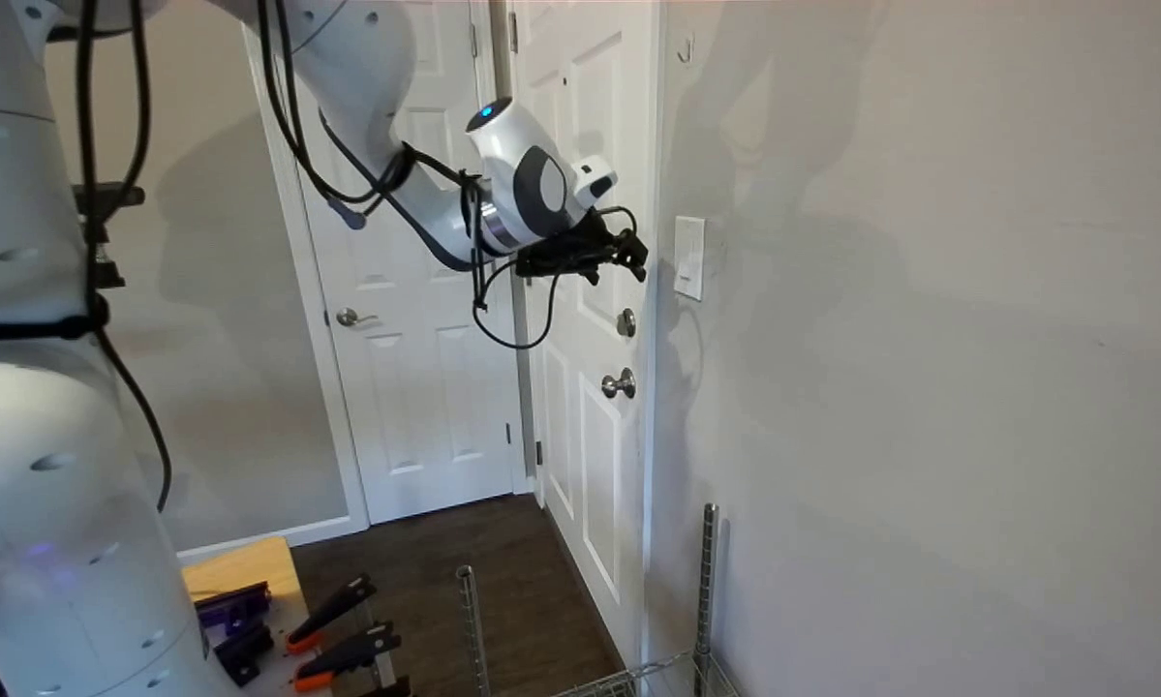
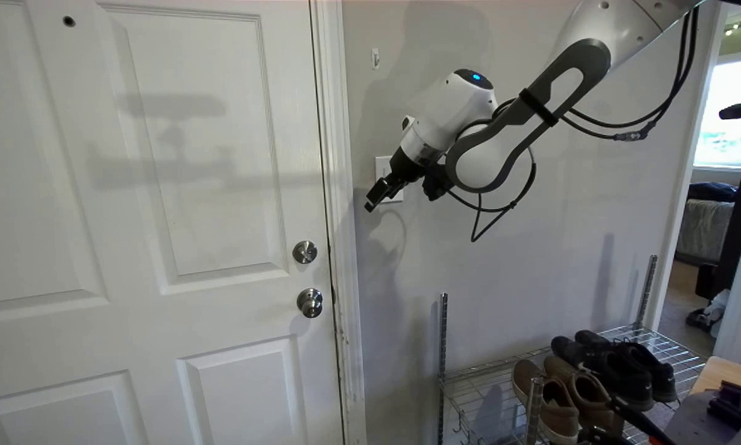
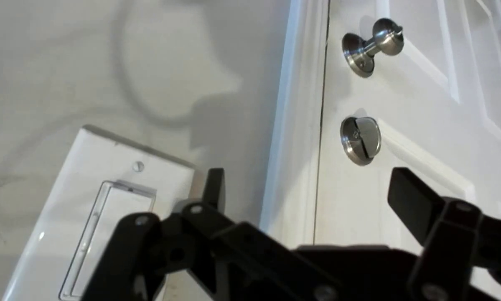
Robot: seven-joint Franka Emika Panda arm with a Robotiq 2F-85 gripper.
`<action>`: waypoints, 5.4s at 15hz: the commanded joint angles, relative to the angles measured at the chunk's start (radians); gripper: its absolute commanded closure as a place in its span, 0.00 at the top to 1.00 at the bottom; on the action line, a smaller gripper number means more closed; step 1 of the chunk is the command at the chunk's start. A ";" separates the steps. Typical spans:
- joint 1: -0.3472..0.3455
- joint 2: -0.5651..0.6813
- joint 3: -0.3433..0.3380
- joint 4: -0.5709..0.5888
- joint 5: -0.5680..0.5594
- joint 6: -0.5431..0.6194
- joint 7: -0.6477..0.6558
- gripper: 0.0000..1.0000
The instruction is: Turn off the light
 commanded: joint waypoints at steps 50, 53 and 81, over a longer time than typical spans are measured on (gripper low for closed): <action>0.204 0.121 -0.328 0.195 -0.395 0.053 0.747 1.00; 0.199 0.138 -0.313 0.181 -0.356 0.035 0.735 1.00; 0.298 0.030 -0.378 0.138 -0.497 -0.057 0.936 1.00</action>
